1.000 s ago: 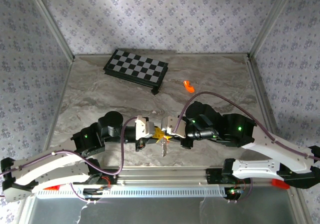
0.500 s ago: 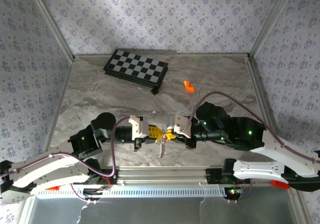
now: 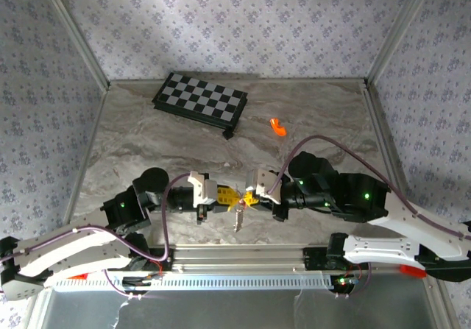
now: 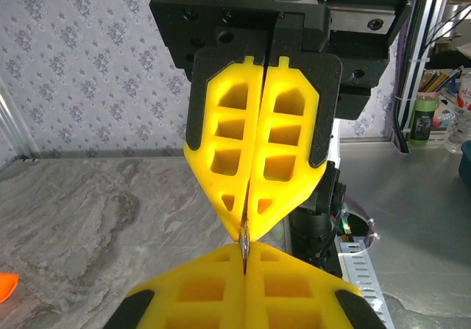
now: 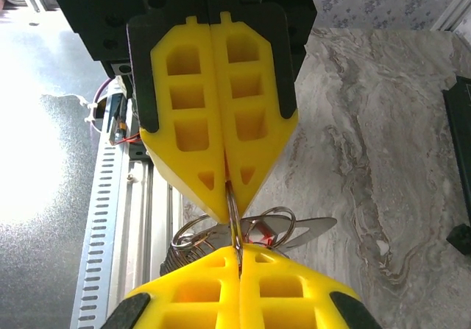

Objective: Put the keys on the keyring

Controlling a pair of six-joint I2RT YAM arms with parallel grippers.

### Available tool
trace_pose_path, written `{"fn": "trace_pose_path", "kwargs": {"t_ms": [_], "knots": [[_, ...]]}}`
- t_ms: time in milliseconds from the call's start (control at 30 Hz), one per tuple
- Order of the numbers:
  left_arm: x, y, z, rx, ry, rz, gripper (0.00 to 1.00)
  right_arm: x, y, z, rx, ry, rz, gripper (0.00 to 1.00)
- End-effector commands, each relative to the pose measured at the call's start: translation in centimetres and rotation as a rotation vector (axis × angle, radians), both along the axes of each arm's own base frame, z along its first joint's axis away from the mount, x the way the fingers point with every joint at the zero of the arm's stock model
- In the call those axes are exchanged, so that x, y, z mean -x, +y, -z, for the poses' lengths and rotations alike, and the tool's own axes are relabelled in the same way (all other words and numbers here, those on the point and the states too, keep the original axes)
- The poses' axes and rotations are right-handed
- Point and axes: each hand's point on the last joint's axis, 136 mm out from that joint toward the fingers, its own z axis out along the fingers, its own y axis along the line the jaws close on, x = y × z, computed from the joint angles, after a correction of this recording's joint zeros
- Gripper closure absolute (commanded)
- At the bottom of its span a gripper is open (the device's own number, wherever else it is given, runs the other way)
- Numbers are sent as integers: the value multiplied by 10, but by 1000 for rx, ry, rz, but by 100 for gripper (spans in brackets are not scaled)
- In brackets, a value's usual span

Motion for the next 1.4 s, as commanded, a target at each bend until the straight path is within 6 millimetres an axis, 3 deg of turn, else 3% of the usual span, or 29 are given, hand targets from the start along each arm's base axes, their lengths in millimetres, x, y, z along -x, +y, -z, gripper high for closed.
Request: {"fn": "trace_pose_path", "kwargs": {"t_ms": [0,167,200,400,600,800,1167,1267,1367], "knots": [[17,8,-53,184,-52,74,100,4,-6,1,-4,15,1,91],[23,7,-62,211,-41,115,100,9,-7,-11,-57,8,-24,90],[24,7,-62,214,-41,118,100,10,-8,-2,-40,17,-23,89],[25,6,-63,217,-36,126,100,10,-9,-4,-56,20,-18,86],[26,6,-64,211,-39,129,100,10,-11,-9,-82,11,-17,94],[27,8,-65,208,-40,129,100,11,-7,0,-50,30,-25,100],[29,10,-66,216,-44,131,100,6,-10,12,-9,56,16,100],[29,11,-65,217,-44,128,100,3,-12,6,-38,36,33,91],[27,11,-63,223,-42,118,100,8,-14,-4,-86,35,20,74]]}}
